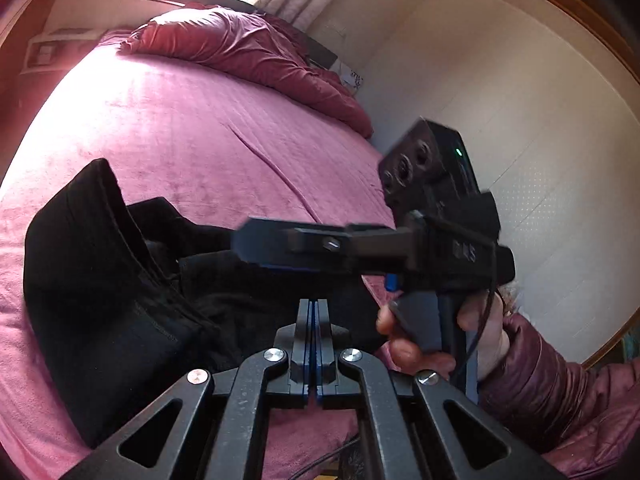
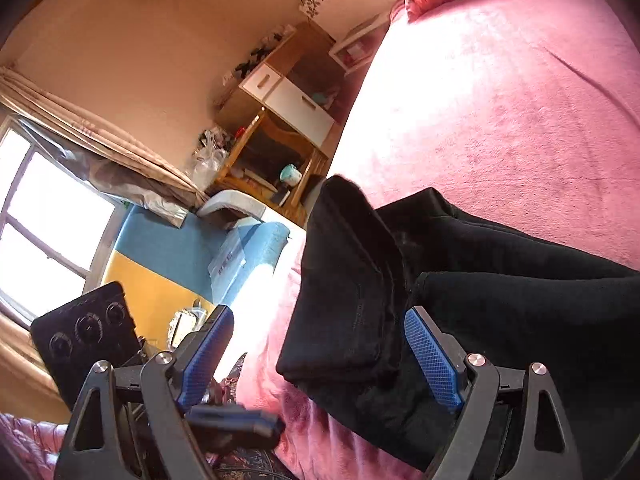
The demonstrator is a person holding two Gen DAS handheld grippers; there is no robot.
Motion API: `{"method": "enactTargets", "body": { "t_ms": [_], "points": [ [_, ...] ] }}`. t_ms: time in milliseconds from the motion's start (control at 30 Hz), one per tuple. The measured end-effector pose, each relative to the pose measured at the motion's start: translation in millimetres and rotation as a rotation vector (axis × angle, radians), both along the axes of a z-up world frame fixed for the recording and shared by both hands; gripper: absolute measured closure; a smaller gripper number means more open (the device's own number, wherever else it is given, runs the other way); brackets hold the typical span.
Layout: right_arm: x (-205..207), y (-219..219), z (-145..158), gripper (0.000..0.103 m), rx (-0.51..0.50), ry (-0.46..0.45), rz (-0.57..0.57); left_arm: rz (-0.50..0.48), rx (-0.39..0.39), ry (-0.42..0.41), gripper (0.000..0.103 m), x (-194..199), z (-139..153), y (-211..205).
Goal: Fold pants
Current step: 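Grasp the pants end with the right gripper and fold it over the bundle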
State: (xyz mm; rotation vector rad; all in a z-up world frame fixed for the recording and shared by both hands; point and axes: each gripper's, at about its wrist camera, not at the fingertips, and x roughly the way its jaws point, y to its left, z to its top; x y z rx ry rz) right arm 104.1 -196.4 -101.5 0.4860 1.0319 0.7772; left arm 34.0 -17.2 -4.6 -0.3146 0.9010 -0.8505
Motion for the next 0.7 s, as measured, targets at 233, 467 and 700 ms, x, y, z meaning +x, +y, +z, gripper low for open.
{"method": "enactTargets", "body": {
  "t_ms": [233,467,700],
  "points": [
    [19.9,19.0,-25.4,0.016,-0.082,0.03,0.035,0.086,0.025,0.038,0.103,-15.3,-7.9,47.7],
    [43.0,42.3,-55.7,0.016,-0.186,0.066,0.054,0.249,0.122,0.154,0.101,-17.0,-42.7,108.9],
    [63.6,61.0,-63.5,0.018,-0.23,0.045,0.074,0.282,0.127,0.185,0.099,-13.8,-58.2,117.1]
  ]
}}
